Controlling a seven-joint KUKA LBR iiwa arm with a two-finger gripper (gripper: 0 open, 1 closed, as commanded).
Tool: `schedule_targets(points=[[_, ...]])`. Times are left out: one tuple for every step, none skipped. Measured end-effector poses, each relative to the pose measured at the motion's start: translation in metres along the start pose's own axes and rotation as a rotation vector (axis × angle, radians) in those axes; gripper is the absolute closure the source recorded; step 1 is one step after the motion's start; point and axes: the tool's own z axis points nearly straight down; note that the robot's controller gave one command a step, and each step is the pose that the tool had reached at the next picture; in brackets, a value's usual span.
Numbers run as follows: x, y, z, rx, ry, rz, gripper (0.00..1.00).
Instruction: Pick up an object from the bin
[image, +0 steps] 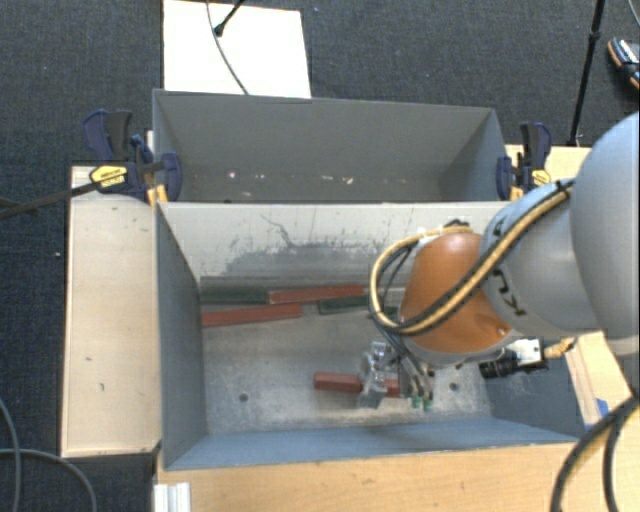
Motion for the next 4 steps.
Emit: schedule_targets(points=[[0.002,-0.001,-0.006,0.002,0.006,0.000,1.00],[0.003,-0.001,-0.027,0.003,0.012,0.000,1.00],[0.001,0.000,-0.051,0.002,0.005,-0.001,1.00],[0.001,0.000,-0.066,0.000,0.000,-0.002,1.00]])
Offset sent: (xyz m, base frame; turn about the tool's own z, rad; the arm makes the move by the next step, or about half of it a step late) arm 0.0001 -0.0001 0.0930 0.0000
